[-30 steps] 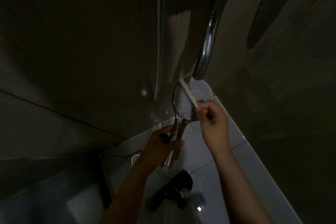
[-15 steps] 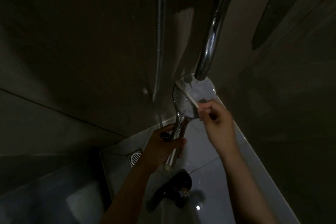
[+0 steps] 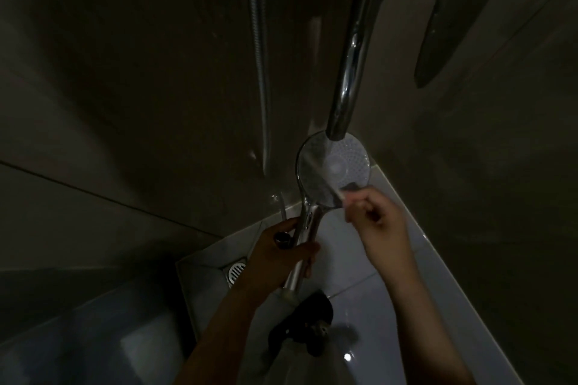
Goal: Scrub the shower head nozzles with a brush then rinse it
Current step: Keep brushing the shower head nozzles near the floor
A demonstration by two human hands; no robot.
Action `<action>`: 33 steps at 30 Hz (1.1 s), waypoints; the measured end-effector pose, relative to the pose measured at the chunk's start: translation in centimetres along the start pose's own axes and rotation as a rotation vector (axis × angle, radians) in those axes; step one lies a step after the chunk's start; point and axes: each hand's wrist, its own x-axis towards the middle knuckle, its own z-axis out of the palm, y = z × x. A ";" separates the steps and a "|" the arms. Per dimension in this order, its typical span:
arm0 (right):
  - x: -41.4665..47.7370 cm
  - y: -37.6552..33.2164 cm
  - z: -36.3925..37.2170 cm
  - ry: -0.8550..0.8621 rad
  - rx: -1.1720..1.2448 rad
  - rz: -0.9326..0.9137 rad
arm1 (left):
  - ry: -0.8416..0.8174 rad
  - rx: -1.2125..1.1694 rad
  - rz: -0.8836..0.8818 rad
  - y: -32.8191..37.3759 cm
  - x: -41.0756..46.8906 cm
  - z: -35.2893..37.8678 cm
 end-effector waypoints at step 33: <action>-2.2 1.8 -2.4 -0.010 -0.026 0.052 | 0.033 -0.002 0.106 1.1 -0.3 1.5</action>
